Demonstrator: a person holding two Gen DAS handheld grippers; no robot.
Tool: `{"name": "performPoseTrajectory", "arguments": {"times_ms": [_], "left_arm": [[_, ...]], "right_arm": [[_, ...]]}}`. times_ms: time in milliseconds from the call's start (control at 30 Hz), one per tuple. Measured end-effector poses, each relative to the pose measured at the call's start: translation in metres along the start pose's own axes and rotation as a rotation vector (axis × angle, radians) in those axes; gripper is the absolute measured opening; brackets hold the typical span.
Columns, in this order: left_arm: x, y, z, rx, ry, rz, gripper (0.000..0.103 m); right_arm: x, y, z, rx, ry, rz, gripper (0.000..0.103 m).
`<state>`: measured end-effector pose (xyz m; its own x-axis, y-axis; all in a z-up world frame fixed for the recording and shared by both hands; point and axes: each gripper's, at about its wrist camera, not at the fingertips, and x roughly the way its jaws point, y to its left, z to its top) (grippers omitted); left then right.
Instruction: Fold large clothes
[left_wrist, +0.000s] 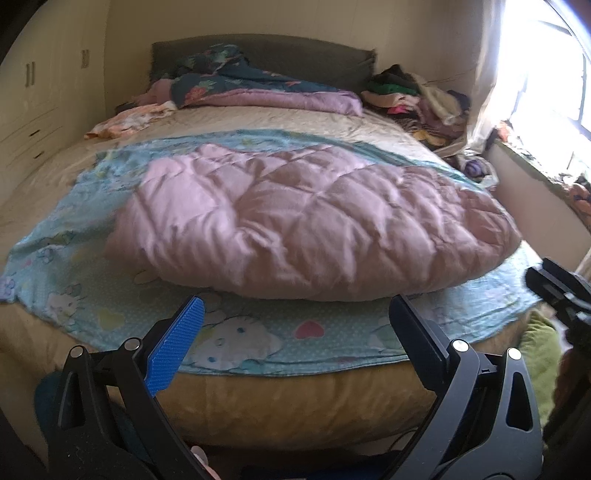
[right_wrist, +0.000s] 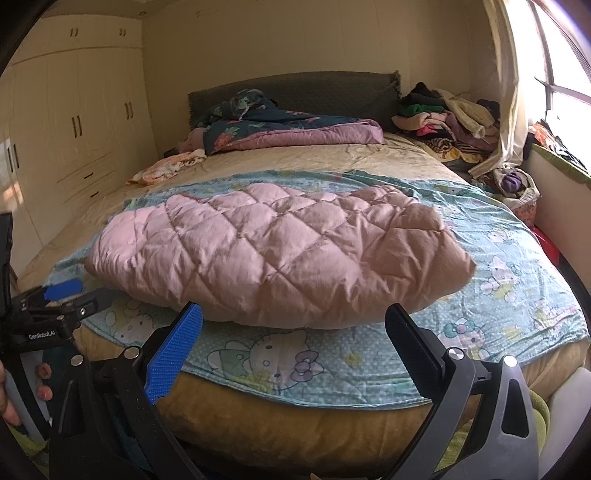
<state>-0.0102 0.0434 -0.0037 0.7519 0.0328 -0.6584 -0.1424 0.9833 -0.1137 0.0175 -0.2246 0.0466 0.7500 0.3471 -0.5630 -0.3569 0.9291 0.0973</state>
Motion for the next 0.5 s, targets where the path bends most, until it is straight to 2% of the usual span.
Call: {"name": "performPoseTrajectory", "arguments": {"times_ms": [167,267,300,367,400,500], "left_arm": [[0.0,0.037,0.007,-0.098,-0.023,0.047,0.094],[0.012,0.089,0.027,-0.197,-0.043,0.163,0.094],[0.016,0.102,0.032,-0.221,-0.048,0.19,0.094],[0.034,0.156,0.048,-0.295,-0.048,0.29,0.094],[0.043,0.185,0.056,-0.333,-0.047,0.35,0.094],[0.071,0.266,0.075,-0.444,-0.02,0.506,0.094]], "right_arm": [[-0.016,-0.043,0.001,0.1,-0.068,-0.084,0.099],[-0.036,-0.105,-0.003,0.211,-0.127,-0.223,0.099],[-0.044,-0.143,-0.007,0.27,-0.137,-0.314,0.099],[-0.055,-0.199,-0.018,0.358,-0.137,-0.449,0.099],[-0.061,-0.238,-0.03,0.399,-0.124,-0.562,0.099],[-0.073,-0.356,-0.075,0.524,-0.014,-0.871,0.099]]}}
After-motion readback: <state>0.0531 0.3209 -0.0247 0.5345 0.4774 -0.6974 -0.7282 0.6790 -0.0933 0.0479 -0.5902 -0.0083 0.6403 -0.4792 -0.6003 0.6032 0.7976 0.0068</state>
